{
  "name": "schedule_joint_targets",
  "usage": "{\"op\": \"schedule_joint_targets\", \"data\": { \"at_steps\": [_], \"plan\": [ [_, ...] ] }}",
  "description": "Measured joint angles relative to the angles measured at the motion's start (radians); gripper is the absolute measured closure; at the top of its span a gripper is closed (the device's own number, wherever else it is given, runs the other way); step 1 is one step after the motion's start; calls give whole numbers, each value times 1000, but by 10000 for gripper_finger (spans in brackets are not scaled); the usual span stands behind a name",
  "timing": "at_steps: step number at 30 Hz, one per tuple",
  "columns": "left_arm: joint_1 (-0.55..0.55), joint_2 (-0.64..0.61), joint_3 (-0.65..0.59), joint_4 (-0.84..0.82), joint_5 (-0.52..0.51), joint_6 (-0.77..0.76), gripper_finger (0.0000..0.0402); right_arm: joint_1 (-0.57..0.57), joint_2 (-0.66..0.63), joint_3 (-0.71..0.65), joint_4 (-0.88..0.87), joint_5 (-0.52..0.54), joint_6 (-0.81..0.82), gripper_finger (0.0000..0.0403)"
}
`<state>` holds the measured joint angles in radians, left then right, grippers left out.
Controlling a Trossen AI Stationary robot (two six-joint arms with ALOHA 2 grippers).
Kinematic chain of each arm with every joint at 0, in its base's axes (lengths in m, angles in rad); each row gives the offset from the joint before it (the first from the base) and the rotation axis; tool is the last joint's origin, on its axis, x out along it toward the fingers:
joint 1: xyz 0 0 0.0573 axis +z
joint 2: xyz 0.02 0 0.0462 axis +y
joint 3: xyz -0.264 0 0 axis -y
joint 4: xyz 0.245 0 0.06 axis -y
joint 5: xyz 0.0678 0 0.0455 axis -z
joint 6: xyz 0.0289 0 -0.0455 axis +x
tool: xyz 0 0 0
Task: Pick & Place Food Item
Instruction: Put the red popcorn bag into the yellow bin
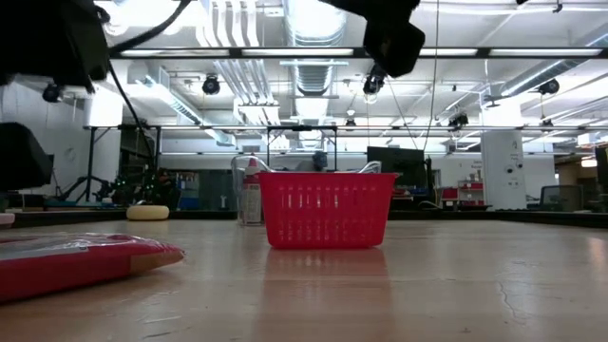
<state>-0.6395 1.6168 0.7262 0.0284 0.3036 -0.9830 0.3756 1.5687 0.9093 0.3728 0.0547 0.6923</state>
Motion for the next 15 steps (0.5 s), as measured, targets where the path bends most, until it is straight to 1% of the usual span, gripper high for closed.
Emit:
{"op": "schedule_joint_targets", "data": {
  "at_steps": [11, 15],
  "plan": [
    [-5, 112, 5, 42, -14, -68, 200, 5, -2, -1, 5, 0, -15, 188],
    [-2, 131, 6, 71, -25, -64, 200, 6, -3, -1, 4, 1, -14, 188]
  ]
}}
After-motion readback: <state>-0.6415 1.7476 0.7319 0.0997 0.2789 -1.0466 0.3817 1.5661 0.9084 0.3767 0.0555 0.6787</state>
